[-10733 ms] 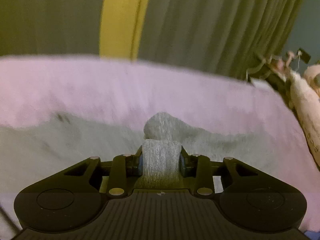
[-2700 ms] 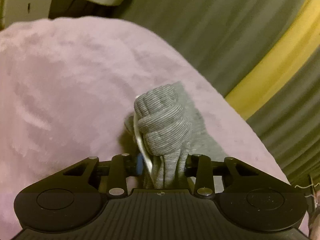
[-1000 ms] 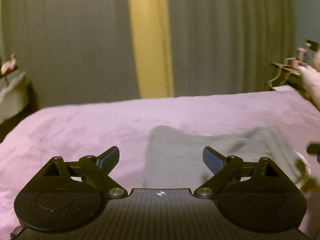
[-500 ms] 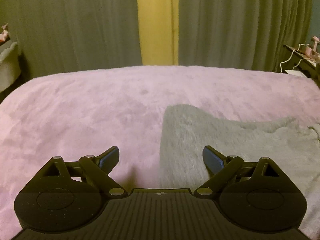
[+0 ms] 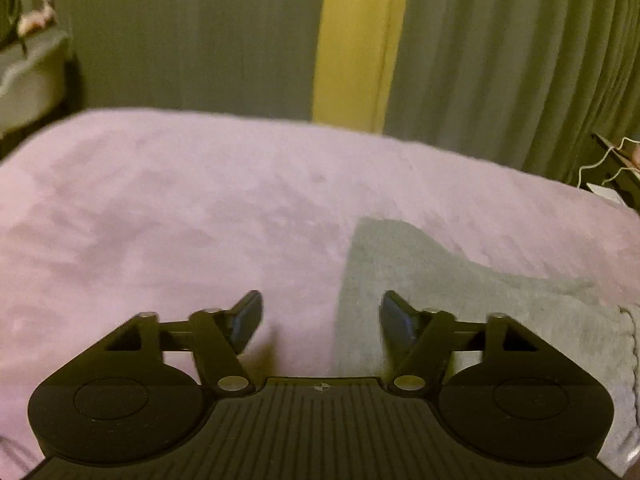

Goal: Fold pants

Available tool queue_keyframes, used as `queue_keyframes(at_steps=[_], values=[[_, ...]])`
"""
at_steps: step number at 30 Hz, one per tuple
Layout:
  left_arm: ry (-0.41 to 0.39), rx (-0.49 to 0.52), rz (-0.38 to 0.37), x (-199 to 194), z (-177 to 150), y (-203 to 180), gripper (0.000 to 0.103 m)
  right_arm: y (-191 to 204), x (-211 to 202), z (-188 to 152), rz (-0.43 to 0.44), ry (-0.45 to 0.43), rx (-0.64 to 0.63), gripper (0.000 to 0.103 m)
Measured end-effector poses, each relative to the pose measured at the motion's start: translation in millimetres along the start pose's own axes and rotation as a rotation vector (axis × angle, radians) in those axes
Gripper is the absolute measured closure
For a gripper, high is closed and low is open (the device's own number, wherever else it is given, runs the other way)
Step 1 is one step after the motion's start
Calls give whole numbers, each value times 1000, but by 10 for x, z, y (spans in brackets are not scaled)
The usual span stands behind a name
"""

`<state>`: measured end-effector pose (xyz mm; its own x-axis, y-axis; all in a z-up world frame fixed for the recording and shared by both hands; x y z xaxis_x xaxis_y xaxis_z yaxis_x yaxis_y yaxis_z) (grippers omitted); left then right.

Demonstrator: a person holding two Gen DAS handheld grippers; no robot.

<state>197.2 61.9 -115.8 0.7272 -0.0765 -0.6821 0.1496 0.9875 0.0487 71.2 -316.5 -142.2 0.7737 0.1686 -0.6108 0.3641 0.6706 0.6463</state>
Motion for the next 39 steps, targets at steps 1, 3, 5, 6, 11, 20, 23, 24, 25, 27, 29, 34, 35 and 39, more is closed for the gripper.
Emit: queue_keyframes(at_steps=[1, 3, 5, 6, 11, 20, 23, 24, 25, 27, 29, 34, 35, 39], values=[[-16, -5, -23, -120, -36, -13, 21, -5, -38, -23, 39, 19, 31, 47], [-36, -9, -104, -357, -143, -102, 16, -53, -89, -68, 108, 64, 110, 47], [-32, 2, -177, -563, -293, -259, 15, -136, -114, -95, 160, 84, 204, 47], [-24, 16, -210, -657, -388, -368, 14, -183, -98, -97, 183, 100, 257, 47], [0, 127, -316, -857, -683, -911, 14, -206, -123, -118, 252, 143, 368, 48], [68, 212, -356, -765, -1068, -1234, 14, -204, 161, -221, 213, 202, 441, 47], [76, 204, -390, -804, -1101, -1242, 14, -272, 282, -216, 168, 232, 502, 52], [72, 200, -398, -828, -1093, -1227, 13, -299, 296, -220, 152, 243, 519, 56], [68, 194, -397, -817, -1086, -1214, 13, -303, 282, -206, 150, 245, 521, 56], [88, 179, -405, -757, -1102, -1224, 12, -288, 237, -189, 142, 236, 491, 56], [92, 168, -408, -667, -1077, -1244, 12, -269, 234, -225, 111, 249, 472, 56], [87, 122, -391, -558, -970, -1210, 13, -221, 251, -222, 68, 255, 438, 56], [77, 104, -388, -547, -929, -1204, 14, -216, 266, -212, 64, 254, 442, 55], [66, 61, -390, -489, -797, -1200, 43, -192, 355, -174, 80, 239, 464, 52]])
Point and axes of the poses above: each gripper's, at about its wrist camera, not at the fingertips, and x roughly the way its jaws point, y to its left, z to its top, the point moved 7 cm from there along x, roughly the way its jaws point, and after that the axes turned 11 degrees about x, right-handed, at the moved point
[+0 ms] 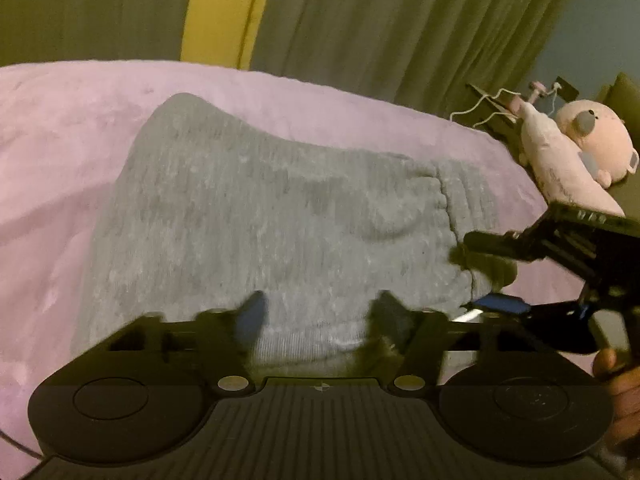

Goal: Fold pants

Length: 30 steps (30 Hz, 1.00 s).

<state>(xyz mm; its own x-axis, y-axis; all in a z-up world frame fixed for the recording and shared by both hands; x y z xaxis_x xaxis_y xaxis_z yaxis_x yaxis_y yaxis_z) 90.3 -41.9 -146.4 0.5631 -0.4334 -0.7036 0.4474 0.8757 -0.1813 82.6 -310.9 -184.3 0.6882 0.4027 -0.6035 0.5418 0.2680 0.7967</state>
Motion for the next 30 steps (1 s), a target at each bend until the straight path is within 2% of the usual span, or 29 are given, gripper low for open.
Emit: queue_keyframes(at_steps=[1, 2, 5, 7, 10, 12, 14, 16, 18, 22, 25, 27, 30], values=[[0, -3, -13, -12, 10, -17, 43, -8, 17, 21, 8, -10, 3, 70], [-10, 6, -29, -46, 8, -50, 43, -22, 8, 32, 0, -22, 1, 76], [-76, 143, -50, -220, -37, -284, 36, 60, -82, 7, 83, -27, -36, 77], [-117, 255, -85, -293, -92, -528, 28, 159, -152, -12, 148, -27, -58, 78], [-133, 335, -116, -247, -116, -799, 28, 292, -226, -15, 223, -21, -57, 78], [-113, 319, -143, -135, -96, -904, 34, 349, -238, -12, 240, -19, -57, 78], [-67, 311, -171, 30, -99, -986, 47, 400, -259, -22, 254, -18, -69, 78], [-28, 338, -177, 172, -146, -1050, 66, 418, -281, -22, 261, -17, -71, 78], [-12, 354, -163, 249, -164, -1072, 76, 405, -311, -15, 267, -15, -72, 78], [-29, 321, -177, 244, -118, -1054, 82, 368, -295, -12, 271, -14, -92, 78], [-52, 305, -166, 236, -69, -992, 83, 359, -276, -15, 272, -14, -92, 78], [-10, 323, -159, 308, -136, -965, 88, 357, -262, -10, 271, -18, -91, 78], [9, 330, -159, 373, -192, -962, 88, 333, -256, -11, 271, -19, -87, 78]])
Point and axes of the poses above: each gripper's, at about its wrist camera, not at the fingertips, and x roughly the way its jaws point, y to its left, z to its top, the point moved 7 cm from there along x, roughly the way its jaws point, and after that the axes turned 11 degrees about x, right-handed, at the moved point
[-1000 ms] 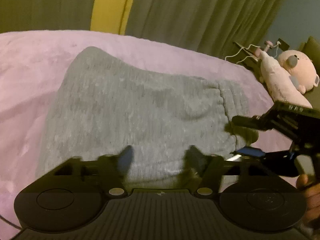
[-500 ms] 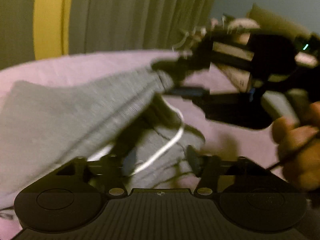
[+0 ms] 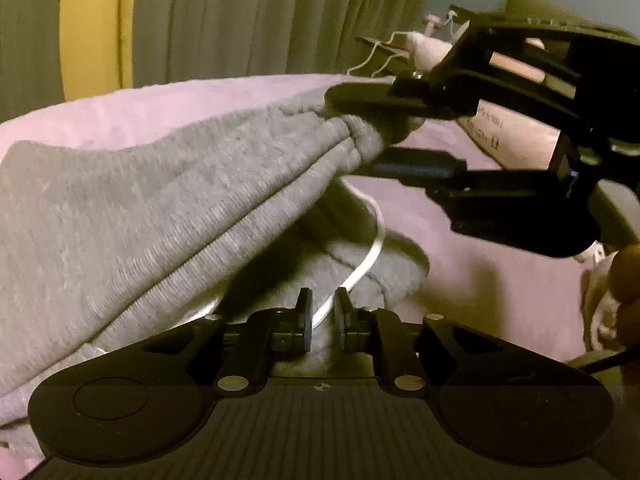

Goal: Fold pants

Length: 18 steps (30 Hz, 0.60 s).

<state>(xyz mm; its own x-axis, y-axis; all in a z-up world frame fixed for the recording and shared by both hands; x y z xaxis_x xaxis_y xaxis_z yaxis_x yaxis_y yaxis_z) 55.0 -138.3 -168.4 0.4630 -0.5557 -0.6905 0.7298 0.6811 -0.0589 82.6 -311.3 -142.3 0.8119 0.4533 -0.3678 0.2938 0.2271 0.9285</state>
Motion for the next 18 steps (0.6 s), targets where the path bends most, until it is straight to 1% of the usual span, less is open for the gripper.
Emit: queue_keyframes(at_steps=[3, 4, 7, 9, 12, 16, 18], values=[[2, 35, 17, 20, -13, -35, 88, -21, -9, -7, -11, -7, -3, 78], [3, 40, 18, 33, -7, -50, 86, -33, -13, -3, -12, -7, 2, 78], [2, 40, 12, 52, -12, -61, 86, -30, -26, 14, -14, -9, -3, 78], [-8, 65, 18, 67, -19, -88, 86, -38, -26, 11, -23, -11, -17, 78], [11, 83, 24, 174, -77, -117, 87, -50, -29, 3, -30, -17, -27, 78], [15, 81, 59, 195, -65, -98, 96, -63, -62, 6, -43, -22, -47, 78], [16, 78, 70, 177, -62, -79, 97, -76, -77, 8, -50, -24, -55, 78]])
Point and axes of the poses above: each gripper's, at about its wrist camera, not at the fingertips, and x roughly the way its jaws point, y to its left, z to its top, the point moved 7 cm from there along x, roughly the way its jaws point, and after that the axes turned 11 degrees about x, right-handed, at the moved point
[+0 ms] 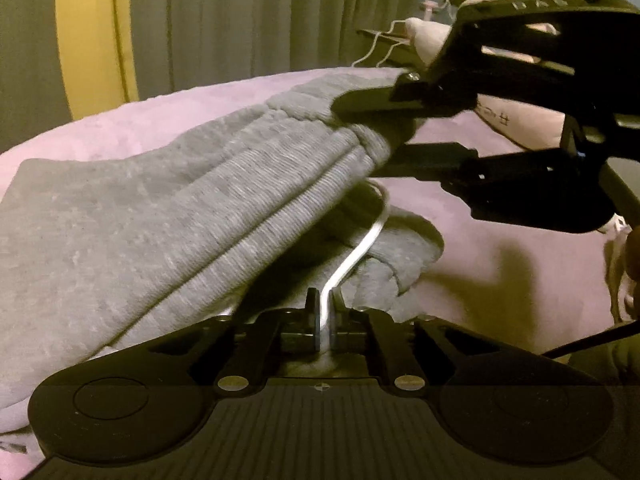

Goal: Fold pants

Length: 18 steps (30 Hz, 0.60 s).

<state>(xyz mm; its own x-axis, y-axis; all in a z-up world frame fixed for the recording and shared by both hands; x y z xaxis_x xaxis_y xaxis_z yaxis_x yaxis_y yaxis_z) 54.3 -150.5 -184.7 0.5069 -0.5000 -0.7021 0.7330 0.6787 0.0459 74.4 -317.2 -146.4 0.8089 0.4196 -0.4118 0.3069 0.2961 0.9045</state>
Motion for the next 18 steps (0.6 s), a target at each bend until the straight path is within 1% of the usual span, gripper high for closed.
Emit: queue_keyframes(at_steps=[3, 6, 10, 12, 13, 14, 16, 17, 18], values=[[-8, -18, 22, -54, 25, 70, 97, -11, -14, -1, -6, -2, -2, 78], [-39, -78, 19, -190, 81, 169, 98, -3, -24, -3, -9, -5, -11, 78], [-108, -121, 121, -387, 200, 366, 98, 38, -55, -9, -2, -15, -27, 78], [-130, -103, 215, -406, 231, 473, 98, 76, -67, -15, 11, -22, -37, 78], [-123, -76, 263, -370, 230, 507, 98, 105, -71, -20, 19, -25, -44, 78], [-100, -64, 291, -309, 201, 536, 98, 131, -69, -23, 21, -29, -54, 78], [-33, -71, 318, -168, 73, 585, 97, 148, -62, -29, 16, -34, -62, 78], [5, -71, 355, -119, -8, 604, 96, 134, -55, -32, 8, -35, -64, 78], [55, -62, 399, -62, -85, 644, 93, 105, -50, -35, -4, -33, -61, 78]])
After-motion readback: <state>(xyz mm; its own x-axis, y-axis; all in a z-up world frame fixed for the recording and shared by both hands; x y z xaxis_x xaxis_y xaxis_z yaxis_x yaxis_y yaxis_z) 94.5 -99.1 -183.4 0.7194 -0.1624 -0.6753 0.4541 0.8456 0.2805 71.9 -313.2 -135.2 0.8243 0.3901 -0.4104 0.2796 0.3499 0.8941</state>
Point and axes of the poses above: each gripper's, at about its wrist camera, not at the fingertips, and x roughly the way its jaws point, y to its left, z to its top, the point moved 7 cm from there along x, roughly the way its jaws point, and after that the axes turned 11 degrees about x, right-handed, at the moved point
